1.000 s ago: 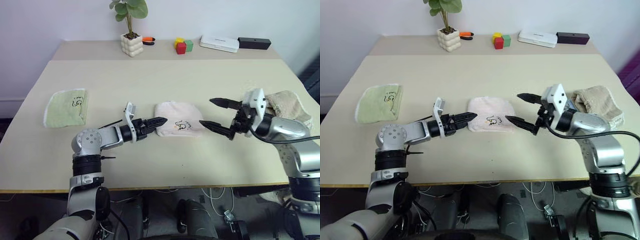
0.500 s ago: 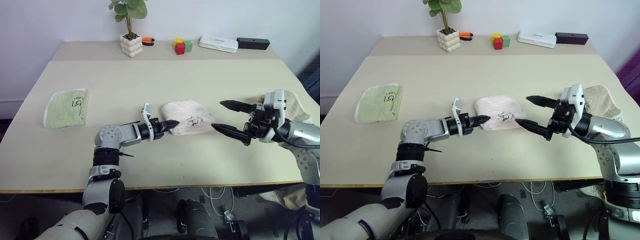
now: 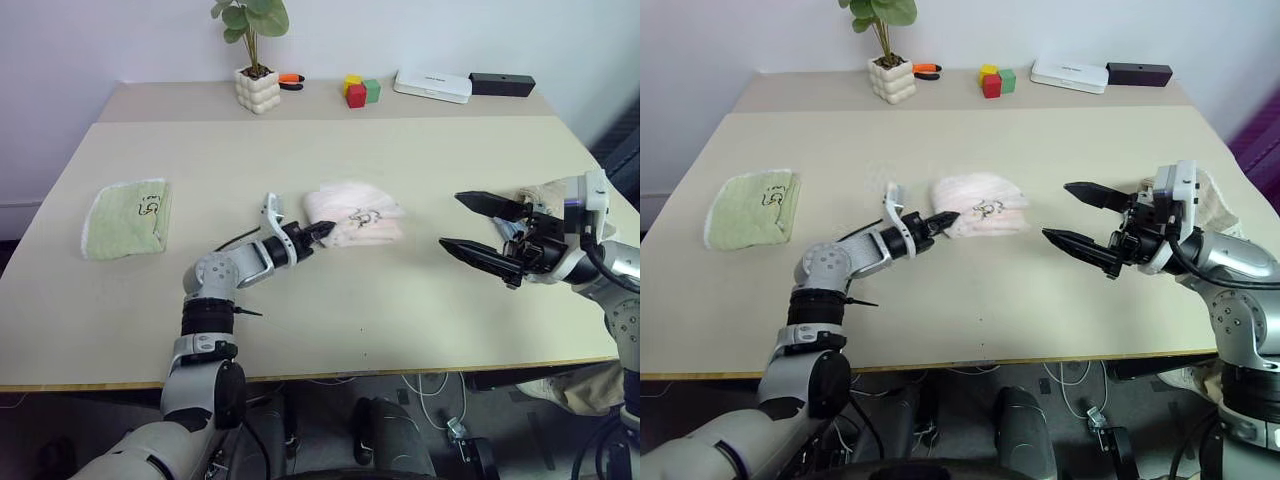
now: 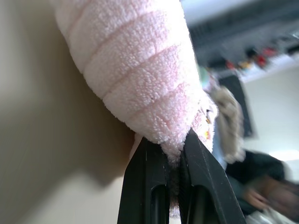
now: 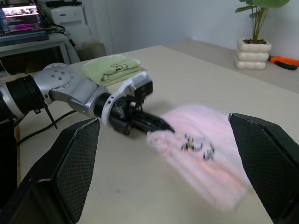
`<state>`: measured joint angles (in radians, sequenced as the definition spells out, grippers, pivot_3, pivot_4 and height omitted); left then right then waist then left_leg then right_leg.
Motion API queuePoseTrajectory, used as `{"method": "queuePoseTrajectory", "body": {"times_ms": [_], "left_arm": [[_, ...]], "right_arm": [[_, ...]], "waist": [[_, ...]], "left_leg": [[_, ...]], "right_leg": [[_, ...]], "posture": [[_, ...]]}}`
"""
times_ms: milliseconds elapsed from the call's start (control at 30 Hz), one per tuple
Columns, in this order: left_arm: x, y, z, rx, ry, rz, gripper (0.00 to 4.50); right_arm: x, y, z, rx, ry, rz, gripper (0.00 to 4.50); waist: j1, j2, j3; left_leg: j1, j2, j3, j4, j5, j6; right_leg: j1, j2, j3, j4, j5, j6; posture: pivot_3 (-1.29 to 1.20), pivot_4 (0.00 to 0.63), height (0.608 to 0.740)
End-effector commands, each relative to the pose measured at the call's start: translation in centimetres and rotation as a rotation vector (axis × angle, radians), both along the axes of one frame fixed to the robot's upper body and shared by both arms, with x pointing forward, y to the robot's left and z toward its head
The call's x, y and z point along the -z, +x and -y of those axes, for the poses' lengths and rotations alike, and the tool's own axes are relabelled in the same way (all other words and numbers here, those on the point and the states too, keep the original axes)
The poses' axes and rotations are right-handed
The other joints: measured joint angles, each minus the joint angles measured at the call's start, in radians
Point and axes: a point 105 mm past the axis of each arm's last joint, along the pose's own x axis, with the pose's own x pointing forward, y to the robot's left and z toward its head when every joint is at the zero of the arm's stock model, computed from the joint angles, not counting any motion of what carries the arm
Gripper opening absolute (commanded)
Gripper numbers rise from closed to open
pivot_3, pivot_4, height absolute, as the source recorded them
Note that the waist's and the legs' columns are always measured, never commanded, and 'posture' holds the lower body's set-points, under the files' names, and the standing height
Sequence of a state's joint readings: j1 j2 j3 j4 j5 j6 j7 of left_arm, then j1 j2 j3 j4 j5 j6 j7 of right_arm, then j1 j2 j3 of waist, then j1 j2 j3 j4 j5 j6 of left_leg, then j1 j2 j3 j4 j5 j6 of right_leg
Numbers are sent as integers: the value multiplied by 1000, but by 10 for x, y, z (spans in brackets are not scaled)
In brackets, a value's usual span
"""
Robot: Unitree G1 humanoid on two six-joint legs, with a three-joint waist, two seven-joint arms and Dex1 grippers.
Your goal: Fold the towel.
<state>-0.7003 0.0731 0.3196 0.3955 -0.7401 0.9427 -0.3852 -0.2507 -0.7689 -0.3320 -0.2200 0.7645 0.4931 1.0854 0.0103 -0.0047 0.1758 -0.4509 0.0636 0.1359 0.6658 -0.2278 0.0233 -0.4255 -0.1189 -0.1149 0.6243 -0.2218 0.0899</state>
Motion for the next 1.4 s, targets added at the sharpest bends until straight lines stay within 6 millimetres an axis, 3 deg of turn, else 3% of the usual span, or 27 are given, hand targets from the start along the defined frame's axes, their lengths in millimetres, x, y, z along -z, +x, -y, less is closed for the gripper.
{"method": "queuePoseTrajectory", "body": {"times_ms": [33, 333, 500, 800, 1000, 1167, 1333, 1400], "left_arm": [[-38, 9, -26, -95, 14, 203, 41], [-98, 24, -127, -430, 86, 434, 41], [-128, 19, -162, -507, 153, 553, 41], [-157, 4, -226, -679, 235, 627, 41], [-151, -21, -261, -793, 282, 634, 41], [-132, -36, -272, -856, 313, 598, 41], [-71, -47, -274, -846, 287, 417, 41], [-59, -51, -268, -824, 250, 389, 41]], "right_arm": [[-8, 3, -3, -6, 7, 43, 4500], [-4, 15, -19, -44, 7, 43, 4500], [-2, 22, -26, -73, 7, 40, 4500], [1, 26, -30, -99, -4, 28, 4500], [4, 26, -25, -97, -14, 12, 4500], [6, 31, -27, -104, -22, 11, 4500], [4, 34, -30, -119, -42, 21, 4500], [3, 34, -30, -120, -43, 23, 4500]], "waist": [[1, 0, 0], [2, 0, 0], [3, 0, 0], [-1, 0, 0], [-1, 0, 0], [2, 0, 0], [0, 0, 0], [0, 0, 0]], "left_leg": [[0, 0, 0, 0, 0, 0], [-1, 0, 0, 0, 0, 0], [-2, 0, 0, 0, 0, 0], [-2, 0, 1, 0, 1, -2], [-1, 0, 1, 0, 1, -2], [-2, 0, 1, 0, 1, -1], [-1, 1, 1, 0, 0, -1], [-1, 1, 2, 0, 0, -1]], "right_leg": [[0, 0, 0, 0, 0, 0], [-1, 0, 0, 0, 0, 0], [-1, 0, 0, 0, 0, 0], [-1, 0, 0, 1, 0, 1], [-1, 0, 0, 1, 0, 0], [-1, 0, 0, 1, 0, 0], [-1, 0, 0, 2, 0, 0], [-1, 0, 0, 2, 0, 0]], "posture": [[0, 150, 740], [0, 150, 740], [0, 150, 740], [0, 150, 740], [0, 150, 740], [0, 150, 740], [0, 150, 740], [0, 150, 740]]}}
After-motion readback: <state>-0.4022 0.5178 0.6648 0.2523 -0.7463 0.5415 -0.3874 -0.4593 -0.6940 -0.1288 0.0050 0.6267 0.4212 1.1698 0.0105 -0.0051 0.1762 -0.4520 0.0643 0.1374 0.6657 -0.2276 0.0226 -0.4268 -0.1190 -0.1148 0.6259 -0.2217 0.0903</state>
